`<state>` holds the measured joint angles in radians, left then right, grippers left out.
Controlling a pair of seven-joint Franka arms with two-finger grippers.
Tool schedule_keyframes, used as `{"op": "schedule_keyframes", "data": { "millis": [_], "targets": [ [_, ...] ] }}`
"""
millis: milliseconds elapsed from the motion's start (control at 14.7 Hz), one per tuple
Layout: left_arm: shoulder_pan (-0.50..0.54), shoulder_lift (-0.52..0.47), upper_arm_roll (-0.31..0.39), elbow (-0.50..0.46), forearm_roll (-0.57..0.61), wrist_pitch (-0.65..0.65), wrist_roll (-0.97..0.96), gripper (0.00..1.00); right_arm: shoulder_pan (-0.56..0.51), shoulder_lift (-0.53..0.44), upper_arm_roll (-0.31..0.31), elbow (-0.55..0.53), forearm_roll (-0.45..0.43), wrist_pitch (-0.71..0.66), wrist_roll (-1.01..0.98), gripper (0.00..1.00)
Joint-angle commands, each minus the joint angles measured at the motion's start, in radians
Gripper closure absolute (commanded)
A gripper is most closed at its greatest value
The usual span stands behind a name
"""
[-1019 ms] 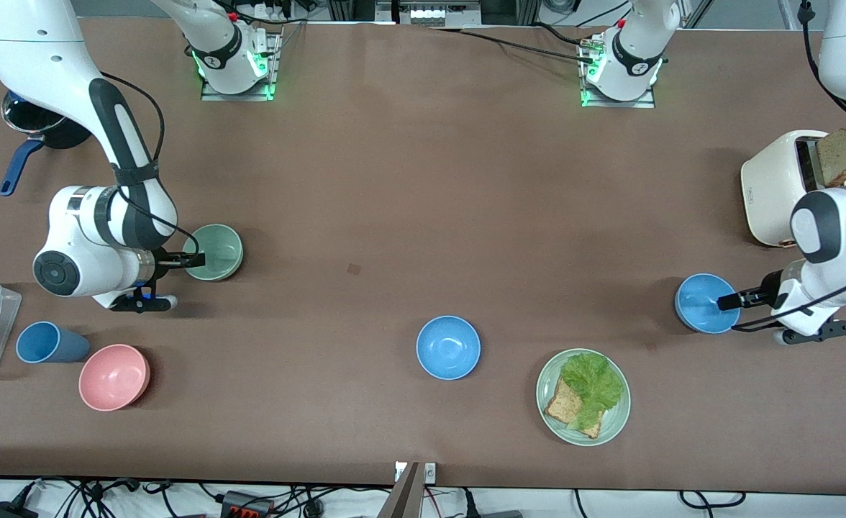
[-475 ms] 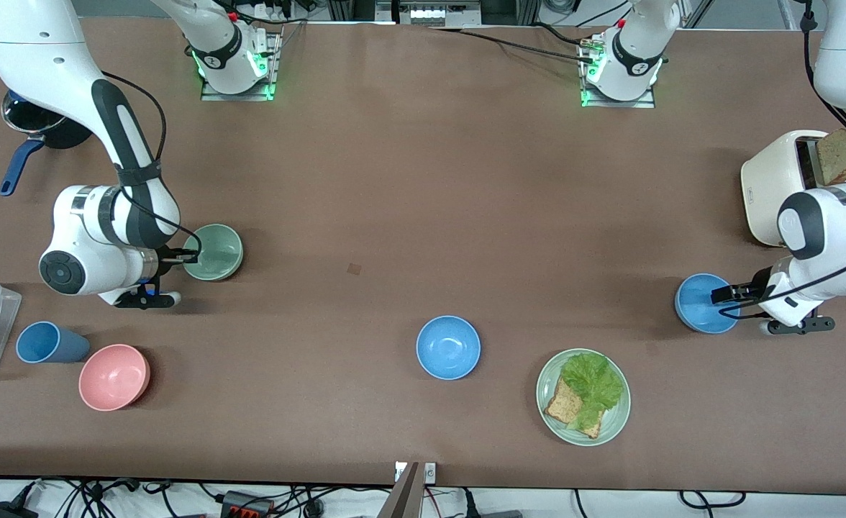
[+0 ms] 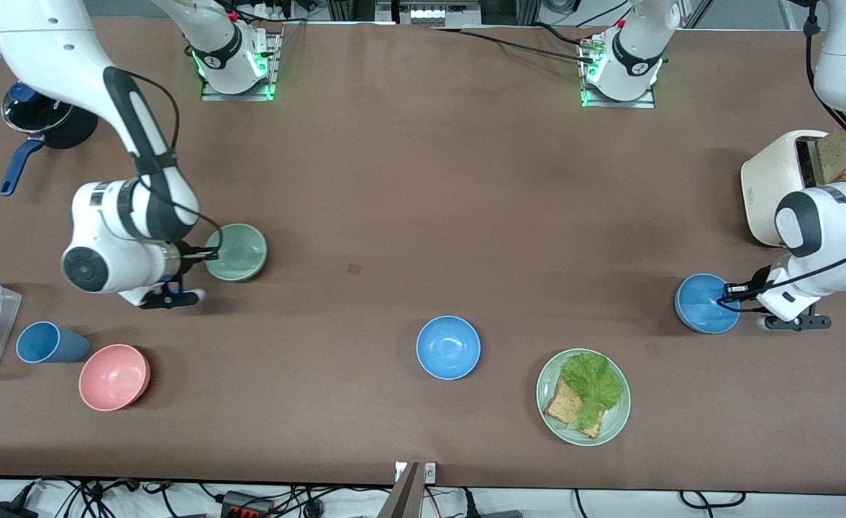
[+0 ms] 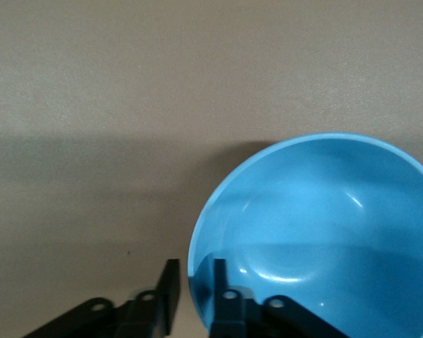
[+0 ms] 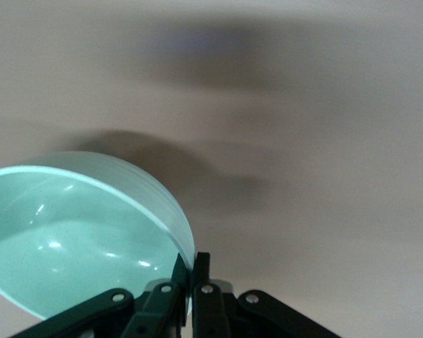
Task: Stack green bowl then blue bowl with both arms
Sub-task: 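Grasp the green bowl with the right gripper while the left grasps the blue bowl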
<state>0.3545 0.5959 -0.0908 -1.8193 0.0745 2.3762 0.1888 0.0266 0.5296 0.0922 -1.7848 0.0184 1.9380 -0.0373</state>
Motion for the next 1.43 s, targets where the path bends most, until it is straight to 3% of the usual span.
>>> {"op": "schedule_keyframes", "data": {
  "millis": [0, 204, 272, 747, 1086, 1358],
  "targets": [
    [0.014, -0.033, -0.018, -0.012, 0.019, -0.029, 0.026, 0.90, -0.004, -0.059, 0.125, 0.007, 0.037, -0.042, 0.045, 1.00],
    [0.012, -0.080, -0.033, -0.009, 0.018, -0.118, 0.026, 0.98, 0.004, -0.050, 0.256, 0.010, 0.040, -0.031, 0.181, 1.00],
    [0.012, -0.102, -0.055, -0.006, 0.016, -0.168, 0.024, 0.98, 0.033, -0.048, 0.274, 0.013, 0.040, -0.025, 0.219, 1.00],
    [0.011, -0.287, -0.205, 0.014, 0.002, -0.463, -0.089, 0.99, 0.301, 0.061, 0.277, 0.035, 0.043, 0.180, 0.526, 1.00],
    [0.012, -0.332, -0.320, 0.063, -0.039, -0.590, -0.242, 0.99, 0.358, 0.099, 0.279, 0.036, 0.044, 0.208, 0.649, 1.00],
    [0.009, -0.332, -0.343, 0.078, -0.044, -0.614, -0.269, 0.97, 0.412, 0.125, 0.279, 0.038, 0.100, 0.275, 0.688, 1.00]
  ]
}}
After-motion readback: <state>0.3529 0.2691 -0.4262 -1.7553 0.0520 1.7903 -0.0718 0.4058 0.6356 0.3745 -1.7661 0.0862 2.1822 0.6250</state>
